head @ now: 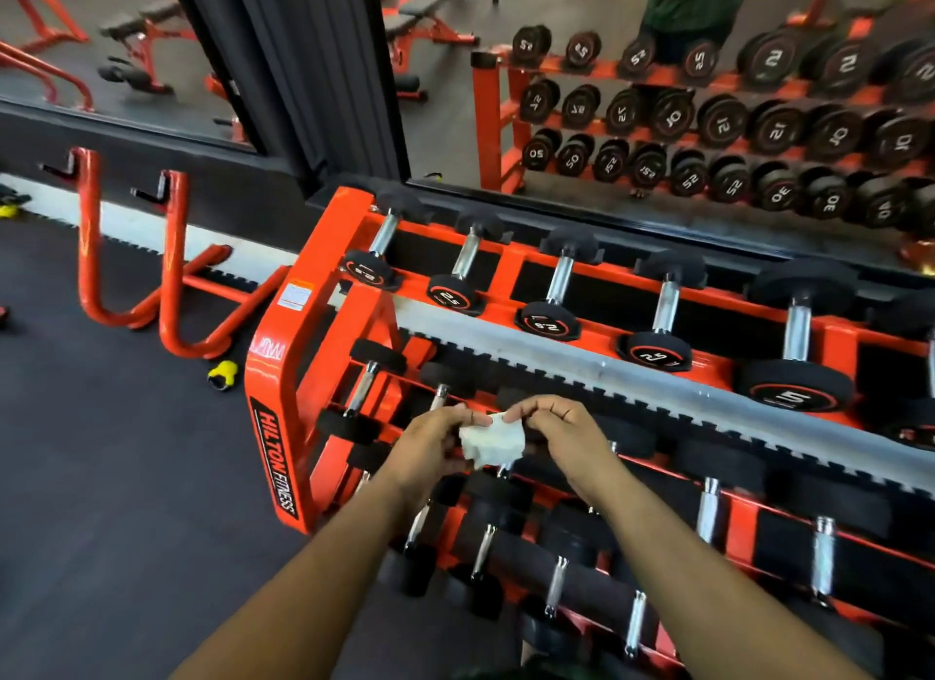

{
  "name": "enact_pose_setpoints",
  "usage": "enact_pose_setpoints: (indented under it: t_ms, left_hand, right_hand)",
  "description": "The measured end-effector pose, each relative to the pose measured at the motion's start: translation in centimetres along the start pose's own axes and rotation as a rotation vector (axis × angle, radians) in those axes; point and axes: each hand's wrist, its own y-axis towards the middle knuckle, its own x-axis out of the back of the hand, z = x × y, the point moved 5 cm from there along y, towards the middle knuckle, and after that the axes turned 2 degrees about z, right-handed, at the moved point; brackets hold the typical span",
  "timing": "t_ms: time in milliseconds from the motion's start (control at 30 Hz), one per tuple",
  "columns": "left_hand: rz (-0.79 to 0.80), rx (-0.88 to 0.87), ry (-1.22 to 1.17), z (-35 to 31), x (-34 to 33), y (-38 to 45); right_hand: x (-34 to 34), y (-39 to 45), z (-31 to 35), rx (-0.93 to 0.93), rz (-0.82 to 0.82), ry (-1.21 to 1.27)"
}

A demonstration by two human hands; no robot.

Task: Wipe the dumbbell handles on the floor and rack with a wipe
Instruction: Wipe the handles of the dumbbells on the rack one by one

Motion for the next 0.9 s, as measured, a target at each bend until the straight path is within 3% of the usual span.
enact_pose_setpoints:
  t_ms: [133, 267, 500, 633, 767, 900]
  left_hand:
    - [-0.032, -0.112, 0.254, 0.9, -1.2, 2.1]
    - [-0.034, -0.089, 0.259, 2.2, -1.6, 4.1]
    - [-0.073, -0.037, 0.385, 5.8, 0.3, 8.1]
    - [0.002, 0.017, 0.494, 8.4, 0.4, 11.1]
    - [0.143, 0.058, 0.585, 12.5, 1.1, 15.1]
    - [0.109, 0.05, 0.696, 16.5, 2.5, 18.6]
  right_hand:
    - [1.0, 2.2, -2.5, -0.023, 0.152, 0.011]
    - [1.8, 4.0, -6.1, -0.102, 0.279, -0.086]
    - [3.7, 6.8, -11.1, -0.163, 0.256, -0.254]
    - [3.1, 9.3, -12.8, -0.209, 0.227, -0.212]
    - [1.2, 12.0, -16.8, -0.254, 0.251, -0.423]
    - [0.4, 13.5, -20.8, -0.332, 0.218, -0.472]
